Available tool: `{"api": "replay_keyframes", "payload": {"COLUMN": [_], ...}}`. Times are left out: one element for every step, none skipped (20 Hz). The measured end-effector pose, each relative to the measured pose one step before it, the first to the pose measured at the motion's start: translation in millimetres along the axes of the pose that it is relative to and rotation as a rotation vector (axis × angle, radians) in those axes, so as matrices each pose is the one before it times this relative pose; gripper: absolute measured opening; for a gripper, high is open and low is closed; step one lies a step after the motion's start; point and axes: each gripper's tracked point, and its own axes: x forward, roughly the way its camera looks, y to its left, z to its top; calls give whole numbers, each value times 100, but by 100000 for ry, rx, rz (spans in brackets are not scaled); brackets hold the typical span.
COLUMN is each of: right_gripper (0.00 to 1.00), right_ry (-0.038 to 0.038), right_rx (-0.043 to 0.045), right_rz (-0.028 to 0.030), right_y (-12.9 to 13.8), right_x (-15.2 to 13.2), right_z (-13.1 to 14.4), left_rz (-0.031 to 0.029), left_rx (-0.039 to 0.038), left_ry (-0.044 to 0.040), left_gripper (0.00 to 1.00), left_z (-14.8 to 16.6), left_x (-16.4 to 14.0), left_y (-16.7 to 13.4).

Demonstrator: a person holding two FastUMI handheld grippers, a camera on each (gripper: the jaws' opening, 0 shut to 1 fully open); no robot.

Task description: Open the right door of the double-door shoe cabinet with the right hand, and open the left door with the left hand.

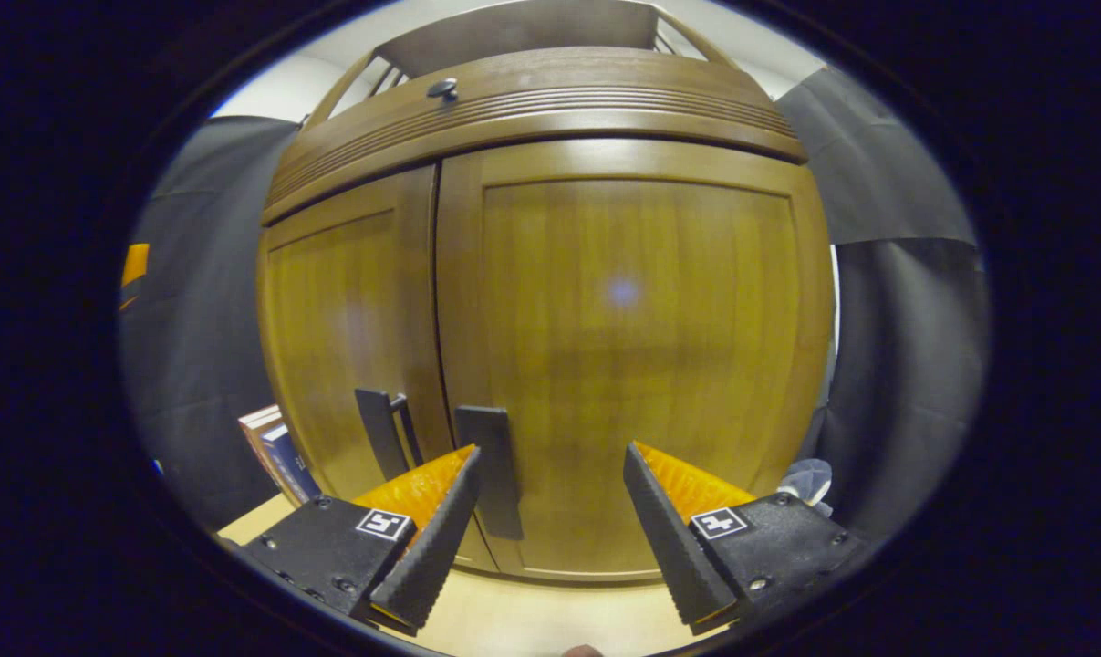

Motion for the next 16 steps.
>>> {"api": "replay_keyframes", "payload": {"right_gripper": [96, 94, 91, 89, 88, 84, 81, 77, 73, 67, 65, 59, 57, 52, 51, 46], "right_ry": [17, -189, -139, -546, -592, -348, 97, 242, 985, 1294, 1093, 804, 786, -136, 47, 371], "right_rx": [-625, -1540, -1603, -1366, -1537, -1111, -255, 671, 514, 831, 1210, 1412, 1878, 2355, 1553, 326], "right_rz": [741, -206, -605, 379, -1156, -1509, -2267, -909, -940, -756, -1258, -1246, -1918, -379, 210, -416], "right_y": [695, 539, 410, 555, 91, -13, 105, 136, 139, 80, -5, -56, -213, -16, 203, 38], "right_x": [150, 262, 302, 332, 247, 314, 464, 312, 317, 305, 442, 351, 155, 117, 169, 175], "right_z": [-141, -45, 22, 63, 100, 98, -31, 6, -217, -364, -364, -326, -207, 191, -17, 23], "left_rz": [-115, -154, -32, 62, 130, 208, 272, 254, 19, -476, -547, -598, -407, -521, -420, -538], "left_rx": [-681, -630, -527, -349, -184, -45, 106, 233, 189, 243, 272, 401, 374, 365, 253, 164], "left_ry": [650, 617, 549, 331, 188, 56, -5, -34, -189, -58, 116, 290, 775, 601, 41, 348], "left_gripper": [94, 94, 94, 100, 100, 94, 100, 100, 94, 94, 94, 94, 94, 94, 94, 94], "left_z": [-157, -156, -169, -127, -130, -187, -11, 21, 132, 110, -28, -127, -261, -214, -90, -144], "left_x": [-28, 52, 50, 159, 116, 23, -24, -131, -114, -52, 68, 72, 24, 15, 8, 108], "left_y": [-5, 123, 122, 187, 219, 171, 199, 396, 447, 240, 160, 139, 207, 214, 157, 197]}}
